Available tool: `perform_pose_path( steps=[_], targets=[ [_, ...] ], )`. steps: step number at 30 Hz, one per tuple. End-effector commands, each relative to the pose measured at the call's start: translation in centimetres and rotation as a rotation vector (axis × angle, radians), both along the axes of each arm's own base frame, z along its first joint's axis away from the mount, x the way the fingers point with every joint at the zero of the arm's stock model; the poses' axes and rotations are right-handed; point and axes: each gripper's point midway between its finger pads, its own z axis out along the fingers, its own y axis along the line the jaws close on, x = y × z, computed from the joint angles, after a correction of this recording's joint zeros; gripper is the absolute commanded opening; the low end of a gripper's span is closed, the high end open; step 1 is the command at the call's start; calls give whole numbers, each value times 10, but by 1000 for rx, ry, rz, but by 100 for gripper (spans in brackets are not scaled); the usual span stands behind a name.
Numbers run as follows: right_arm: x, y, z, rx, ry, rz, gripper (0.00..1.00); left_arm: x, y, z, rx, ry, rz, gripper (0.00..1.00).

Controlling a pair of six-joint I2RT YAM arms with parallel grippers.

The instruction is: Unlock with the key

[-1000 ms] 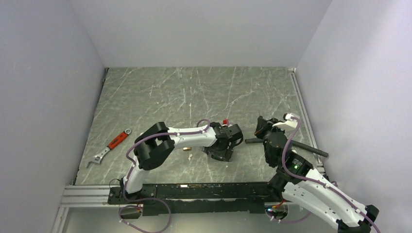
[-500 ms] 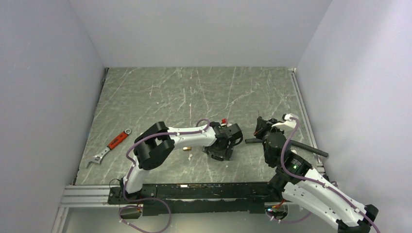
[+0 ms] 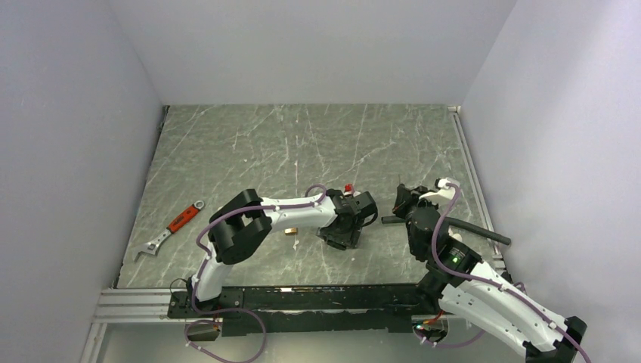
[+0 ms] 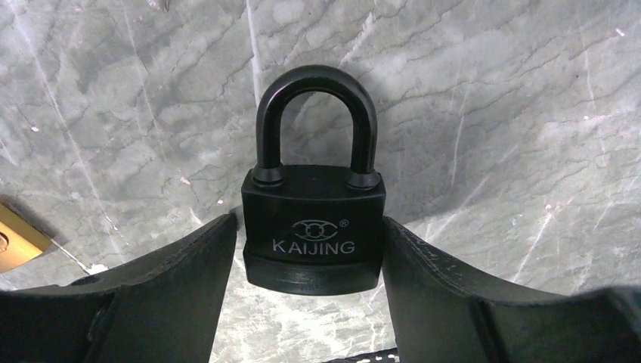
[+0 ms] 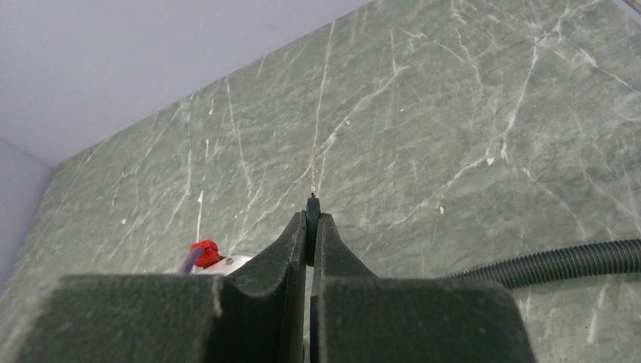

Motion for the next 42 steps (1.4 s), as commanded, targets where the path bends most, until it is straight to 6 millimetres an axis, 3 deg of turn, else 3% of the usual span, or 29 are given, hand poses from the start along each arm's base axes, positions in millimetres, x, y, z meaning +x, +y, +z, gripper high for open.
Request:
perform_pose_path(
  steps=[1,8,16,19,21,22,25,27,32,36,38,42],
  targets=[
    [2,2,9,32,-35,2,0,12,-17,-2,-42,-30,12,73],
    [2,1,10,26,-40,2,0,14,-20,-2,-43,-39,4,88],
    [2,2,9,24,-41,2,0,16,-19,-7,-23,-43,-4,77],
    [2,2,9,21,-38,3,0,15,-18,-11,-17,-39,-8,66],
    [2,2,8,20,-37,3,0,14,-21,-15,-26,-30,-18,53],
    [3,3,8,20,-37,4,0,13,-21,-19,-20,-23,-20,44],
    [3,3,10,22,-39,4,0,13,-19,-25,3,-10,-19,3],
    [2,2,10,21,-37,3,0,14,-18,-23,3,-17,-12,0],
    [3,6,11,8,-50,27,0,26,-20,7,-56,-89,23,0],
    [4,5,15,3,-63,23,0,45,-18,50,-144,-217,95,0],
    [4,4,17,-4,-65,16,0,55,-4,69,-150,-292,198,0],
    [5,1,24,-15,-81,8,0,69,3,102,-227,-378,240,0]
  ],
)
